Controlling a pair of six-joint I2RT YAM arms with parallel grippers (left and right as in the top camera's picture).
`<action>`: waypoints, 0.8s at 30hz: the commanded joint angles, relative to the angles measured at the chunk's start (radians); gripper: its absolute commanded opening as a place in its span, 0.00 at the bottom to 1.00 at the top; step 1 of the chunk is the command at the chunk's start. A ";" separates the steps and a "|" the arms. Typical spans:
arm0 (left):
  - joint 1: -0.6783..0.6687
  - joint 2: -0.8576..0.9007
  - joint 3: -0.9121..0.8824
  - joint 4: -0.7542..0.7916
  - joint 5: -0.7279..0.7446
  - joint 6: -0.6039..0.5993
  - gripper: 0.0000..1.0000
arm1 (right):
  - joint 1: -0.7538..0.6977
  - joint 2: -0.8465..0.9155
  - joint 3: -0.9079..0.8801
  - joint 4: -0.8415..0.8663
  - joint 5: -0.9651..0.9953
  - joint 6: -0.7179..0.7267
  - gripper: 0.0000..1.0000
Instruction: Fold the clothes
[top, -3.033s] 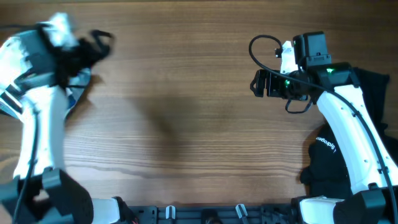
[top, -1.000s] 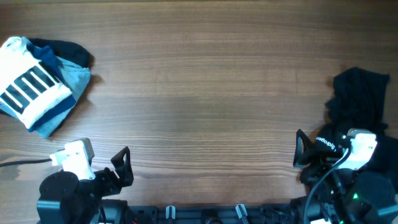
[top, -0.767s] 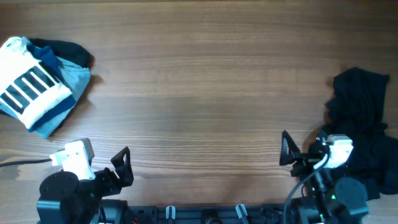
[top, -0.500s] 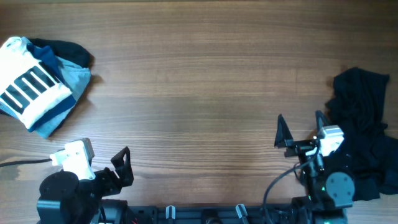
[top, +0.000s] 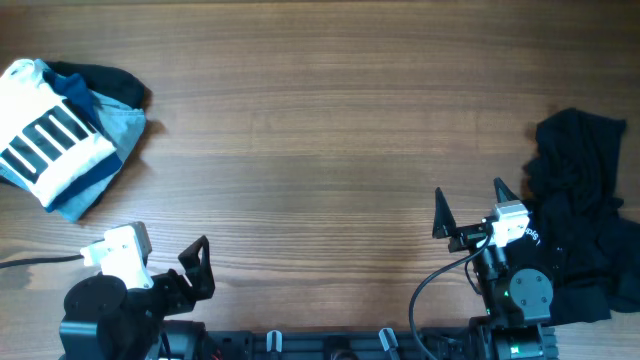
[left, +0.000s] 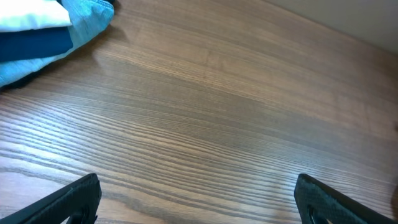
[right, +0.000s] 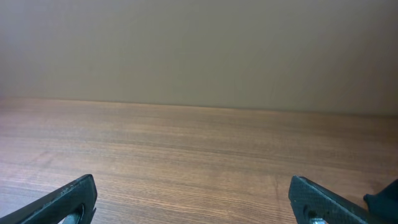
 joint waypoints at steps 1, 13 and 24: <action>-0.005 -0.005 -0.002 0.003 -0.013 0.005 1.00 | -0.006 -0.007 -0.001 0.003 -0.018 -0.007 1.00; -0.004 -0.008 -0.003 -0.001 -0.014 0.005 1.00 | -0.006 -0.007 -0.001 0.003 -0.018 -0.008 1.00; 0.074 -0.360 -0.523 0.409 -0.017 0.005 1.00 | -0.006 -0.007 -0.001 0.003 -0.018 -0.007 1.00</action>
